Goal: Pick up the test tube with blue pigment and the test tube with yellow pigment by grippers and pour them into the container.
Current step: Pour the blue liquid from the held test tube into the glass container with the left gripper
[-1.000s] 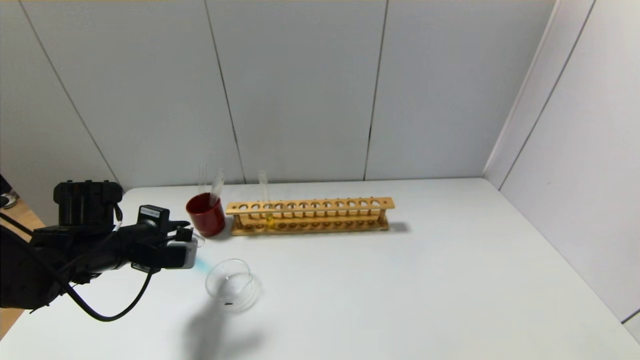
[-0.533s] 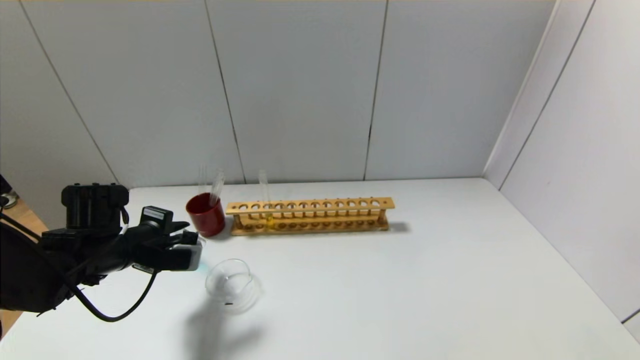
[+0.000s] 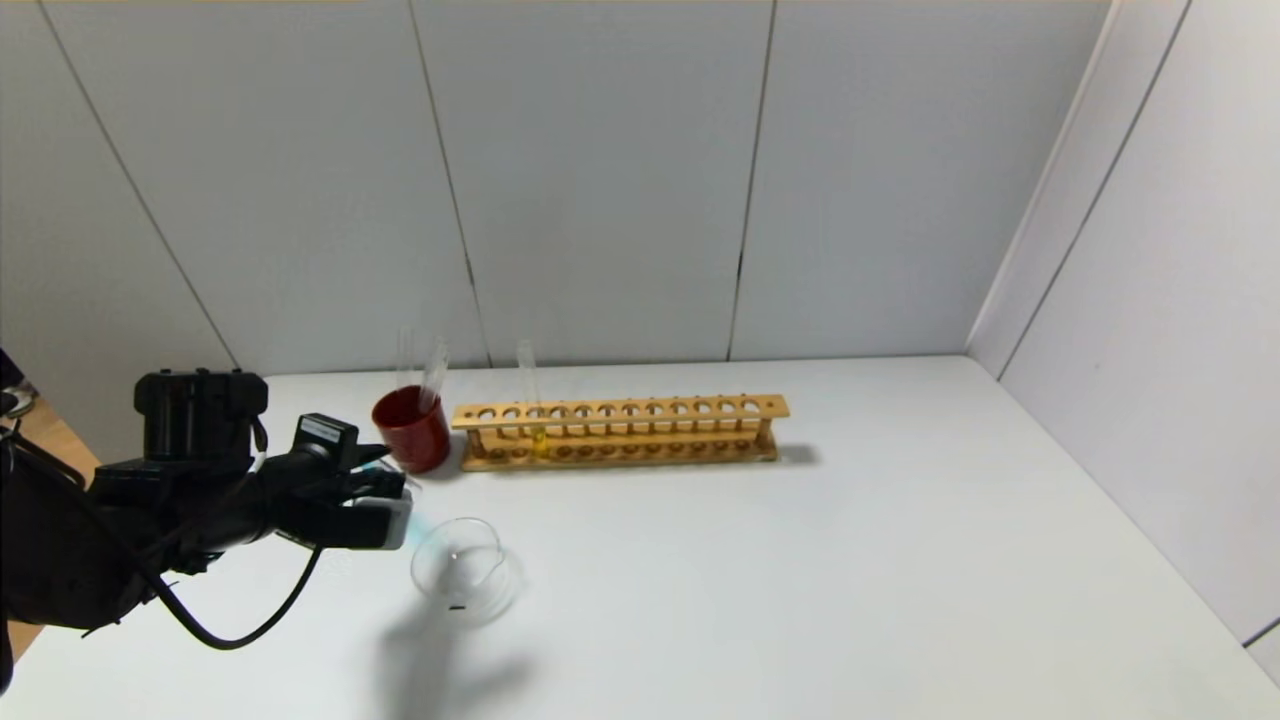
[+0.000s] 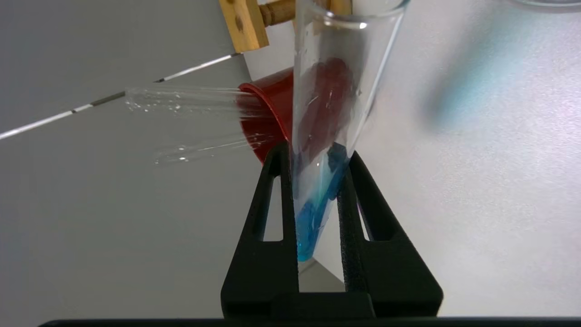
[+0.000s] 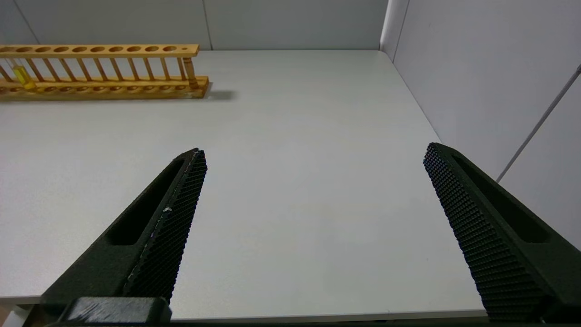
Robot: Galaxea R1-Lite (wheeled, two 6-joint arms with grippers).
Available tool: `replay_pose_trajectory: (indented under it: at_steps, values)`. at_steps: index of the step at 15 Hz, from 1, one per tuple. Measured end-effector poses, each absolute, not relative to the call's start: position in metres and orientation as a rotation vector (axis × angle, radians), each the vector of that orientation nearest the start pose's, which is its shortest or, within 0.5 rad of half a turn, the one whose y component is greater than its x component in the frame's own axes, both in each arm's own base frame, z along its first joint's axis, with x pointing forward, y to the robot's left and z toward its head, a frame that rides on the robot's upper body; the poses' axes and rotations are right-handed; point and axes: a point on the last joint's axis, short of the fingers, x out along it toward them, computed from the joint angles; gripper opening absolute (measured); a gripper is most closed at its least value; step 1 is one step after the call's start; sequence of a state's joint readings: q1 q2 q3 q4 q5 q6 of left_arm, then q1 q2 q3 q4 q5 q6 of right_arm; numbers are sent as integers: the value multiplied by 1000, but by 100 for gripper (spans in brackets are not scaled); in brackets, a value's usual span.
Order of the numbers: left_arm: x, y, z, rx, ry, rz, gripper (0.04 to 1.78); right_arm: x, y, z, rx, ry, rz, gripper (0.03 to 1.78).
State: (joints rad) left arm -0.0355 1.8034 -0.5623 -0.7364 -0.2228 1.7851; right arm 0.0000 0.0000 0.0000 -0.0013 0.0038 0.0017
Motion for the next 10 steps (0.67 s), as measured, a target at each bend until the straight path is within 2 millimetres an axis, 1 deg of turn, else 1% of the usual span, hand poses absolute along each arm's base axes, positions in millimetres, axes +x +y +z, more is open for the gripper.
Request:
replay_pose_trajectory:
  at_steps: [3, 6, 10]
  values:
    - [288, -17, 105, 1704, 42, -642, 31, -23, 0, 76, 2, -1, 4, 175]
    - [289, -17, 101, 1725, 4, -682, 31, -23, 0, 76, 2, -1, 4, 175]
    - [289, -17, 97, 1735, 7, -698, 31, -23, 0, 76, 2, -1, 4, 175]
